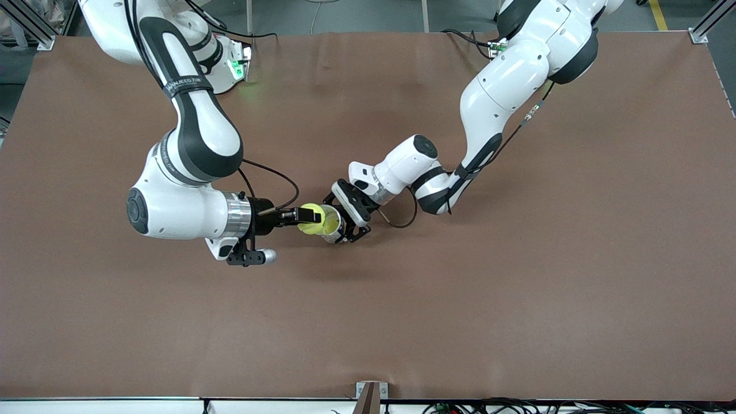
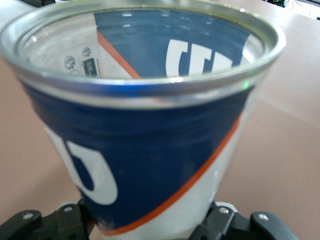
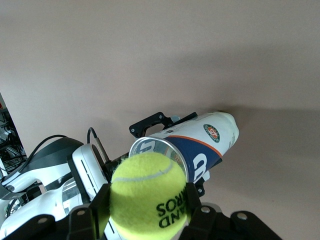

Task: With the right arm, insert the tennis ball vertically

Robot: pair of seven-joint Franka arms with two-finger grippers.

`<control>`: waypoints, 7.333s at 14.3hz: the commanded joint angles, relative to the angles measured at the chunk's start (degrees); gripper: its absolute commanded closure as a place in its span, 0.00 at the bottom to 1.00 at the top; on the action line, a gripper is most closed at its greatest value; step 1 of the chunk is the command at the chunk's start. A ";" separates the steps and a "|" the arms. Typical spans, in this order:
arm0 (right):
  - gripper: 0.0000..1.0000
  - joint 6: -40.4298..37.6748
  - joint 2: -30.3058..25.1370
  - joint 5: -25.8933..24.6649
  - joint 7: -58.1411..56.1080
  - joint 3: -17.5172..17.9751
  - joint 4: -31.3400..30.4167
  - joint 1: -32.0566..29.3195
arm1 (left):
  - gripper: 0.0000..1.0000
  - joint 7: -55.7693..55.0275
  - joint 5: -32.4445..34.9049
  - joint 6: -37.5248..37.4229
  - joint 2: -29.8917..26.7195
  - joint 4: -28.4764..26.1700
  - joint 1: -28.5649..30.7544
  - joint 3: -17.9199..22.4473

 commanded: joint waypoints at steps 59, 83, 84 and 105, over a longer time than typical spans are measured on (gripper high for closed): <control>0.00 -15.46 -29.52 -42.31 -7.60 -1.86 -4.92 -26.11 | 0.00 -1.37 -0.10 -41.20 -27.25 -19.74 5.30 2.39; 0.00 -11.07 -32.96 -42.22 -7.52 -1.94 -9.49 -26.20 | 0.00 0.11 -24.44 -102.64 -54.14 6.82 29.15 10.00; 0.00 -11.24 -32.96 -42.31 -7.60 -1.94 -9.40 -26.20 | 0.00 1.25 -26.71 -104.14 -56.33 5.76 26.25 14.04; 0.00 -11.33 -32.43 -42.22 -7.52 -1.94 -9.31 -25.32 | 0.00 3.99 -29.99 -105.65 -63.48 -2.69 23.24 19.09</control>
